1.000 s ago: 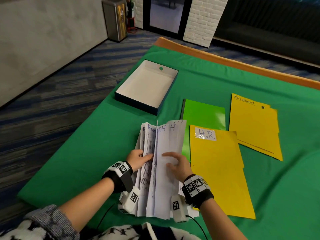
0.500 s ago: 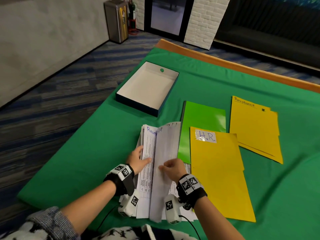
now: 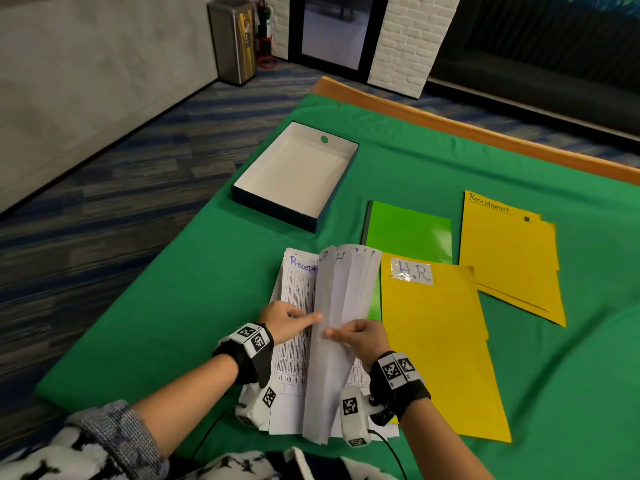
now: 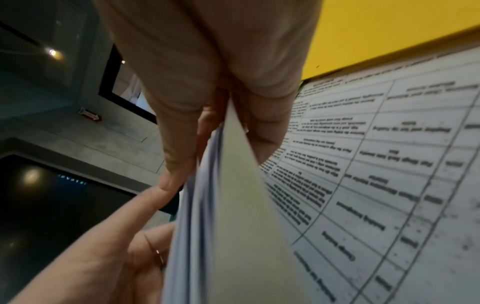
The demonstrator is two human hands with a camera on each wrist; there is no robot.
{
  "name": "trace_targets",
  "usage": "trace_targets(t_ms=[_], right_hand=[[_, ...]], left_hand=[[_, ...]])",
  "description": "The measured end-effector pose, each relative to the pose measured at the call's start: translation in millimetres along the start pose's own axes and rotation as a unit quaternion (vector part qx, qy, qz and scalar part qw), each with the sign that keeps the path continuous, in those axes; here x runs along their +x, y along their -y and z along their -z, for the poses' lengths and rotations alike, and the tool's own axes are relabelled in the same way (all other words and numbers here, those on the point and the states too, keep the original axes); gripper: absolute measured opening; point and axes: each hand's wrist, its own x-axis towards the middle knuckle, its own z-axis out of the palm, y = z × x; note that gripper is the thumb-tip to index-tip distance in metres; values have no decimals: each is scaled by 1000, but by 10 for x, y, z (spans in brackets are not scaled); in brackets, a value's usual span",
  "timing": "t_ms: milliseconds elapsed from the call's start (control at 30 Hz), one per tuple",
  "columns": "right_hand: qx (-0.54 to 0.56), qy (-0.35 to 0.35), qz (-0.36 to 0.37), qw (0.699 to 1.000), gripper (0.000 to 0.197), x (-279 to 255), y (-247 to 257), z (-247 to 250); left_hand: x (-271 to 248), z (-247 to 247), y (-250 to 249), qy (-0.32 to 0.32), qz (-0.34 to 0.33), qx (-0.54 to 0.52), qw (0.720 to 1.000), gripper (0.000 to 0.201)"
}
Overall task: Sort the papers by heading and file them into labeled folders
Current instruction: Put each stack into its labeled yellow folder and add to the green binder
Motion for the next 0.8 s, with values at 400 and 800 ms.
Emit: trace_targets(t_ms=[400, 800], right_hand=[[26, -28, -10, 999, 34, -43, 22, 99], [15, -50, 8, 999, 29, -60, -22, 151]], left_hand=[[54, 50, 128, -43, 2, 10, 999, 55], [7, 115, 119, -85, 28, 48, 995, 58]])
